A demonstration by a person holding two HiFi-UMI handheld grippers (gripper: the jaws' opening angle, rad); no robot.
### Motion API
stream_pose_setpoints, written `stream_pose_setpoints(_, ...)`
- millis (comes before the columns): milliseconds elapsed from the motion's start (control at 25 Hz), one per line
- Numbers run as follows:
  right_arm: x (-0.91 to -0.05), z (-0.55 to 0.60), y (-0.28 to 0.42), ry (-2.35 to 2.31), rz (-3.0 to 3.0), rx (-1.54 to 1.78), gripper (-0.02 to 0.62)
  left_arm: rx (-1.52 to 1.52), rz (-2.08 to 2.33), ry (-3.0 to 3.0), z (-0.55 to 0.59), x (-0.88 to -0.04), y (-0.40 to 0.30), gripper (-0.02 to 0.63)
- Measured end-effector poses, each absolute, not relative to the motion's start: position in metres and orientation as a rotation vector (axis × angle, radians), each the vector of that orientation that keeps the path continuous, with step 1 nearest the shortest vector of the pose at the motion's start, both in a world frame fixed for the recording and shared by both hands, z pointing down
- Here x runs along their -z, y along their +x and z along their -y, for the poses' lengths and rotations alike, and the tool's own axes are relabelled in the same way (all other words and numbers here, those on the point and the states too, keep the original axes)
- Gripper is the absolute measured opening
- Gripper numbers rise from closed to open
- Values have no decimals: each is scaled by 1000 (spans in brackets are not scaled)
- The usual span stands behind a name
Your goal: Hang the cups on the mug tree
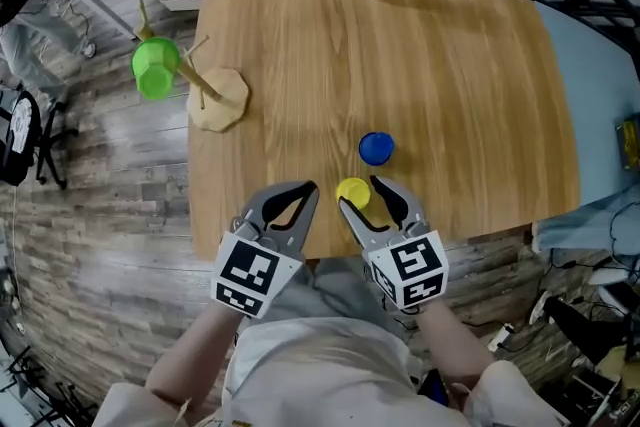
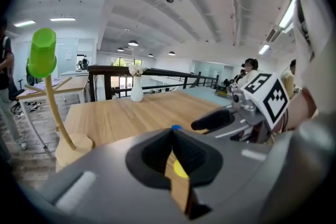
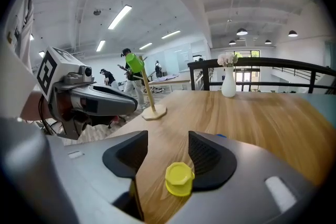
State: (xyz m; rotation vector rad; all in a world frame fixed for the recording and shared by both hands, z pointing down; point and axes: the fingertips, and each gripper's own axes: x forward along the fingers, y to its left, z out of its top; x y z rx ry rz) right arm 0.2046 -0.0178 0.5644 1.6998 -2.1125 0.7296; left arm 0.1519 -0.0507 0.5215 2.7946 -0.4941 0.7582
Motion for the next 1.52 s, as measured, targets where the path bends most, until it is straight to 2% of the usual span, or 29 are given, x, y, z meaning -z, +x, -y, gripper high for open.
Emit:
stream_pose_setpoints(440,-643,14,203,1639,2051,-765,270,-853,422,2761,41,-597,165,2)
stream_pose_setpoints(1080,-685,4,208,1637,2007,-774,249,-927,417,2713,29,-641,161,2)
stream_pose_setpoints(1520,-604,24,194,1646,2115,-674,245,-818,546,2735,32,-570,137,2)
